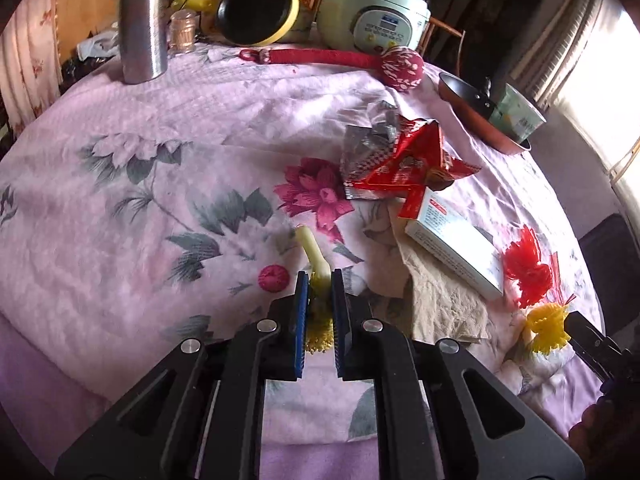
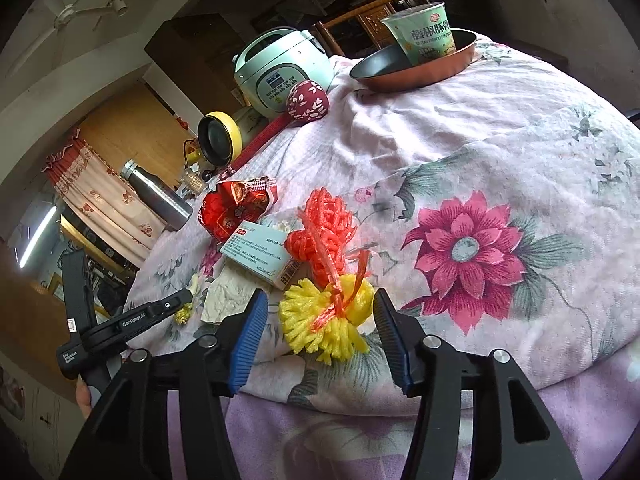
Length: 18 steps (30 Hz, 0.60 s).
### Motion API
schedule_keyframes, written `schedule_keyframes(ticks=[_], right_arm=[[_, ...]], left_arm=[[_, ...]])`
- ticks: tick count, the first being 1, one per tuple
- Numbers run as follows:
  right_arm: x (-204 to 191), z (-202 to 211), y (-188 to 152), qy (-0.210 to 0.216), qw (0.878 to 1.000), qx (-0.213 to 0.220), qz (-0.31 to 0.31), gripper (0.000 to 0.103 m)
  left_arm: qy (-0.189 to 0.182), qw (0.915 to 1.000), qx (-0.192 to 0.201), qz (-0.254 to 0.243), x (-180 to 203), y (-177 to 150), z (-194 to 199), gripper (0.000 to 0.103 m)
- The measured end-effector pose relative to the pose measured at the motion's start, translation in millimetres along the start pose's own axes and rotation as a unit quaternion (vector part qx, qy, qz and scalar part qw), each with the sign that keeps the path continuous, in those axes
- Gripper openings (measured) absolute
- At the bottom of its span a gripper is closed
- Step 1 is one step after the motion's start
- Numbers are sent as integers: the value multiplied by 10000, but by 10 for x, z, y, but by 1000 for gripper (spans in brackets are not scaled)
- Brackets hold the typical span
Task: Collect trash
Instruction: 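Grasp the yellow-green stem with the left tool while the right tool grasps the yellow pompom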
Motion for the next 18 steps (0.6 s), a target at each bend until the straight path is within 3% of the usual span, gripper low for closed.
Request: schedule_keyframes(ticks=[6,13,14,16,18], right_arm=[[54,-19,-1,39,9998,-68,-156,56],[-69,-214,-35,-17,9984,-555,132,59],[-75,-226,-37,-17,9983,-565,145,57],[-84,-241,-42,3,9983,-563,170,36],[-123,-224,-48,139,9983,-512,260,33]], left_arm=[[59,9999,50,-75,21,-13,23,12],[57,9998,66,-173,45,-44,36,12],[47,9998,69,-188,49,-46,39,12],[47,9997,63,-213,59,-50,37,12],[51,9997,48,-223,59,-51,29,12]])
Point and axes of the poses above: each gripper's, at about its wrist camera, not at the fingertips, and z roughly against the way its jaws point, x to its right, y to its top, the point moved 4 cm from there along -z, roughly the way its jaws point, and after that the axes turned 10 degrees about -x, right-handed, at the moved point
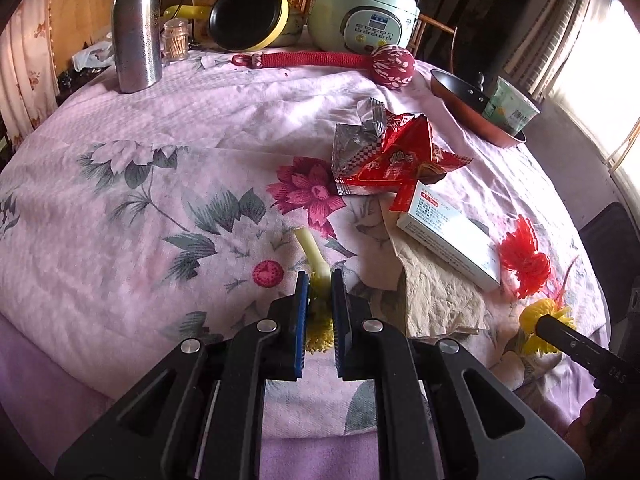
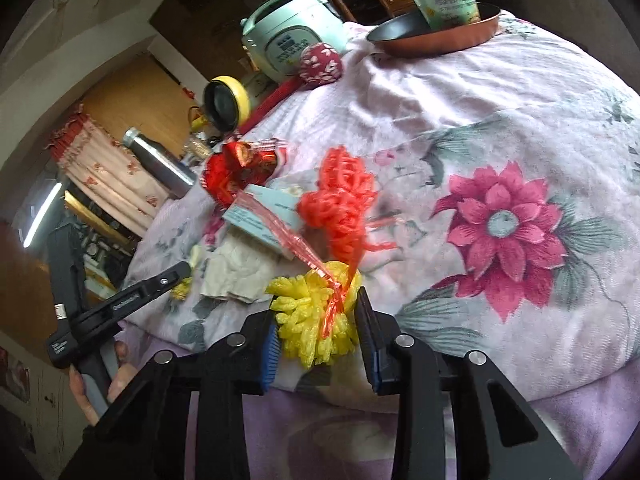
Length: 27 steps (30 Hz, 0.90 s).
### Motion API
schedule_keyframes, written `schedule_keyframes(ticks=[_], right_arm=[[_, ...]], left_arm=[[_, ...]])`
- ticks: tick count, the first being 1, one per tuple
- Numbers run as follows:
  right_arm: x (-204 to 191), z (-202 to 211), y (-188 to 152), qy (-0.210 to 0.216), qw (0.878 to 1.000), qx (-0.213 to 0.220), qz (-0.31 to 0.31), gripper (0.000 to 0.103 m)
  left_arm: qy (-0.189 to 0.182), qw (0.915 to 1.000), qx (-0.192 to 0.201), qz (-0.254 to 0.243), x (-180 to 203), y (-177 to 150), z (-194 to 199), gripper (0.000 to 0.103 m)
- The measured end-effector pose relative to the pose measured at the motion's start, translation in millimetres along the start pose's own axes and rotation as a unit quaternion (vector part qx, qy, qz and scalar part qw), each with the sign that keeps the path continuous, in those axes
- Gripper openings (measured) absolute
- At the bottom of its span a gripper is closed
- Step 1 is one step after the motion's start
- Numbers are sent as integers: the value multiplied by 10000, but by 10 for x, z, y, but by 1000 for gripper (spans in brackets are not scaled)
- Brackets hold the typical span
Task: Collect trash
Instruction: 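Grasp the yellow-green stem with the left tool while the right tool grasps the yellow pompom, then carry the stem and pompom to the red wastebasket and open both tools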
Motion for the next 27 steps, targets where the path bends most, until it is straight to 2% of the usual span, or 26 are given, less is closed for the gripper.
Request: schedule_keyframes(ticks=[2,9,12,14,19,27], right_arm=[[-43,82,-9,-60,9996,230,128,33],[-49,114,-12,116,9995,242,136,34],[-76,112,-26,163,9995,226,179,34],[-116,112,-45,165,9993,218,272,34],[-141,116,-48,165,9990,230,343,34],[-146,132,-56,196,9987,283,370,34]], left_arm=[[-15,10000,20,6,-4,-1,10,12],[-29,9995,300,81,-14,-56,192,12],[77,9991,400,90,-62,-191,380,12],[242,9975,656,67,-115,-276,620,12],[336,9935,1066,216,-276,-415,1064,12],[558,9876,1328,626,-670,-764,1483,12]])
Point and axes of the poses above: each gripper's, at about its wrist camera, not at the fingertips, and z roughly against the way its jaws point, x to its right, y to its top, the point moved 4 cm from there along -z, roughly the way its jaws point, and after that the axes turned 10 degrees about -x, right-handed, at the moved point
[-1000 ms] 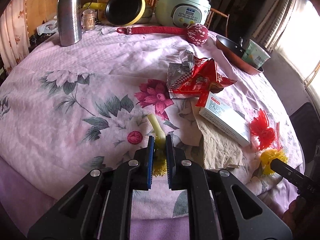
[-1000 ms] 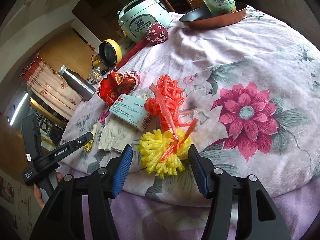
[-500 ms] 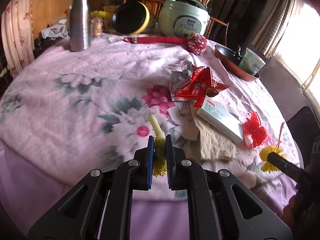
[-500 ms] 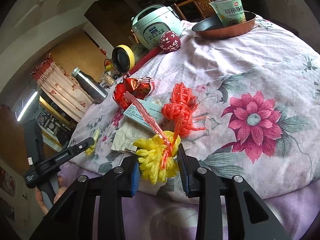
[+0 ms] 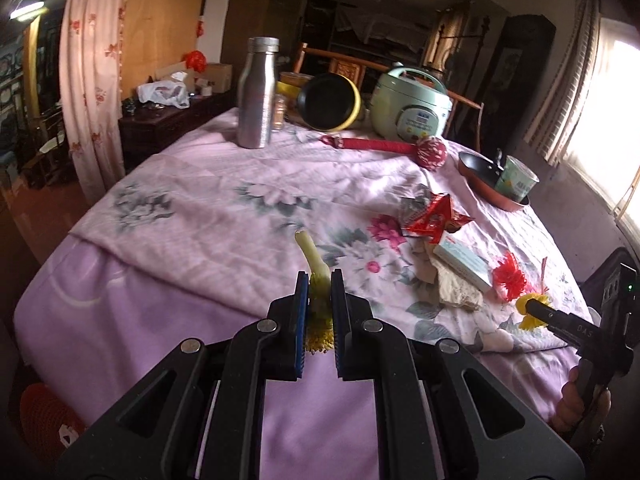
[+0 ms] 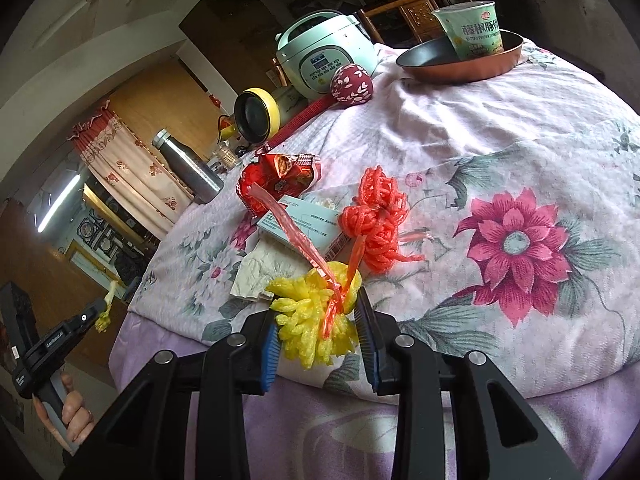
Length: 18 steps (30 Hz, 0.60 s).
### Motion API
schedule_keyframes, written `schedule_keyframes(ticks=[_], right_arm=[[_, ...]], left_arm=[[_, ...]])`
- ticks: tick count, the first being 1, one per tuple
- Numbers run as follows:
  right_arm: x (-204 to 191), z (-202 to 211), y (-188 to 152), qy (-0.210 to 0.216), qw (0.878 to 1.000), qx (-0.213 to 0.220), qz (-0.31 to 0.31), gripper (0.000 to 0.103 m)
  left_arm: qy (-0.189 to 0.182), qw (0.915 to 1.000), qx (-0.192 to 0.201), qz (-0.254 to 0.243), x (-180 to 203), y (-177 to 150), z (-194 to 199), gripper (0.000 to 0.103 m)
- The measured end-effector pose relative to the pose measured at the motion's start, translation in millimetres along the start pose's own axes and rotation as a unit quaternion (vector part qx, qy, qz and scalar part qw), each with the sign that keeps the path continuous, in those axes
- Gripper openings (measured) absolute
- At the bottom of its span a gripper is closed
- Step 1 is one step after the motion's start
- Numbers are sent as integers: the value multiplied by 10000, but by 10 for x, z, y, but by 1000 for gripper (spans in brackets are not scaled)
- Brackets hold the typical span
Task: Collect trash
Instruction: 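Carry the stem and pompom to the red wastebasket and open both tools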
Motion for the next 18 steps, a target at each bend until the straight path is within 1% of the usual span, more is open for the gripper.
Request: schedule_keyframes(ticks=[3,5,7,9,11,13,15,16,17,18], right_arm=[[-71,30,-14,133,9999,77,67,34],[-192,79,-34,348,9992,183,103,34],[-380,109,-68,637,9976,184,178,34],[-662,121,-112,899,9950,135,409,34],[-953,105,-171,1070,9919,55,684,34],[-1355,34,-271,1321,9857,-149,1039,34],[-1720,-53,-391,1543,9781,-389,1344,34],[-1849,-88,-432,1610,9752,-480,1439,34],[-2008,-137,-490,1690,9713,-604,1563,34],[-2213,-201,-580,1780,9657,-764,1727,34]], left_arm=[[150,9996,84,223,-249,-98,185,12],[288,9984,188,455,-497,-198,372,12],[565,9957,291,673,-767,-307,563,12],[869,9912,382,918,-1075,-443,757,12],[1123,9844,437,1283,-1441,-622,940,12],[1367,9742,486,1730,-1840,-841,1102,12],[1574,9623,510,2157,-2177,-1061,1216,12],[1644,9550,516,2416,-2380,-1204,1270,12],[1676,9481,504,2654,-2572,-1353,1310,12],[1700,9432,495,2809,-2697,-1460,1333,12]])
Point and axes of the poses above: each gripper's, at about its wrist camera, not at the fingertips, and z roughly against the way its jaws point, x to its right, y to its top, the point moved 4 cm from there along -z, roughly the way its jaws point, and after that the axes turned 10 degrees about -x, right-handed, at the moved point
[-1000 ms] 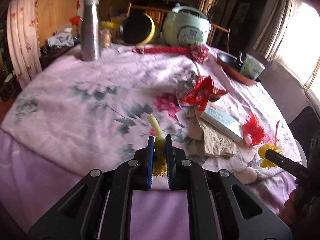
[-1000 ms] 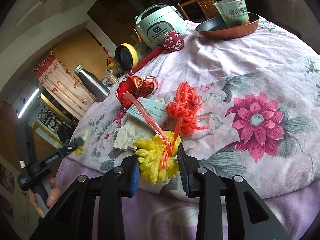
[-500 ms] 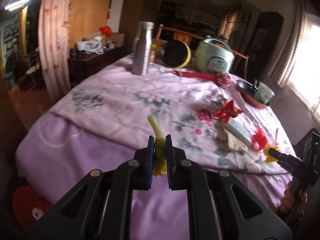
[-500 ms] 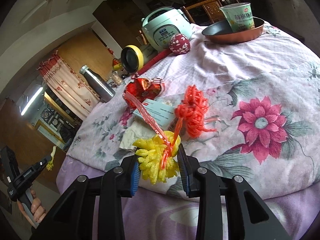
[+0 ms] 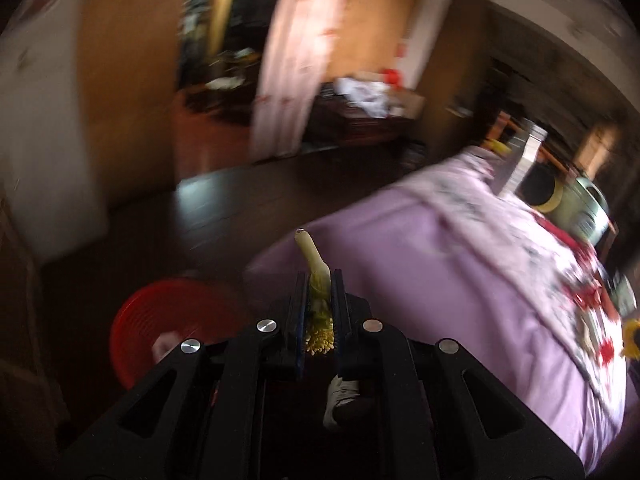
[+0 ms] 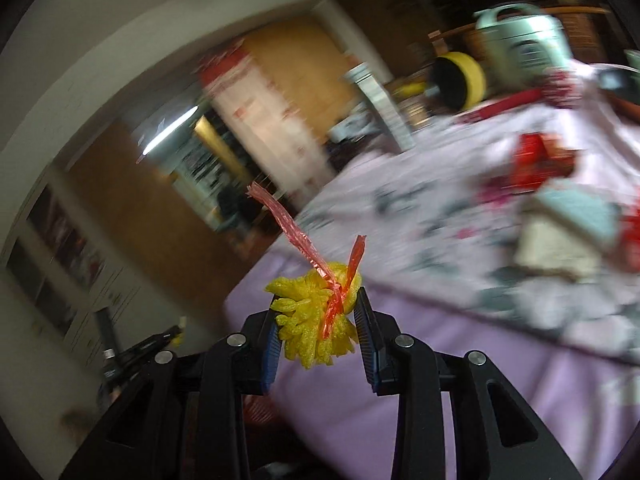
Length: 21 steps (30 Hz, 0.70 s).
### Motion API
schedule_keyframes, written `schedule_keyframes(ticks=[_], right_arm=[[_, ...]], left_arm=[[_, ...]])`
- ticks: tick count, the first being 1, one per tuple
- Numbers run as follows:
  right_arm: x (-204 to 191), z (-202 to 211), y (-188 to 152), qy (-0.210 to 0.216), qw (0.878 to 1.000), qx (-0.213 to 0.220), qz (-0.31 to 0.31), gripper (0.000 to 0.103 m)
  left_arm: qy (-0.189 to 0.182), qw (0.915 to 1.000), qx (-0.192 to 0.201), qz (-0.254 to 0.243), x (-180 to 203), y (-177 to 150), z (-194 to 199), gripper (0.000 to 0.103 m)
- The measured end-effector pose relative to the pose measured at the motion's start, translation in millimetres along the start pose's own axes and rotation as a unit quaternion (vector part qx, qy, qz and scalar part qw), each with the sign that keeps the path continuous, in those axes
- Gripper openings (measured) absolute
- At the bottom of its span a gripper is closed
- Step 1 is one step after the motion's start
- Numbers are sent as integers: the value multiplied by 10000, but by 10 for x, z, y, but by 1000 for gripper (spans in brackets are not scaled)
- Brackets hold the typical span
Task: Collect trash
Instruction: 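Carry the stem and pompom to the red wastebasket and open both tools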
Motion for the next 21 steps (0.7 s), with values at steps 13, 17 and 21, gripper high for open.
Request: schedule_keyframes(ticks=[13,17,21], right_arm=[[-1575,-1442,-356,418,9796,-1592,1149,34],[-1951,-1868,-577,420,9677,-2074,1370,34],[-2245,-2308,-805,472,9538,-2519,1567,34]], left_arm=[[219,9874,-836,1323,-1445,-353,-783,28],[408,9849,-819,1467,-1636,-379,-780,63],[936,9796,-666,1650,-1823,-376,-668,80]])
Point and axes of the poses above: each gripper's, at about its wrist camera, not at the fingertips, and z roughly against the way its jaws point, x to its right, y to its top, the point moved 4 cm from there along -z, roughly the way its jaws point, and after that the axes turned 10 degrees about -x, right-handed, at the moved point
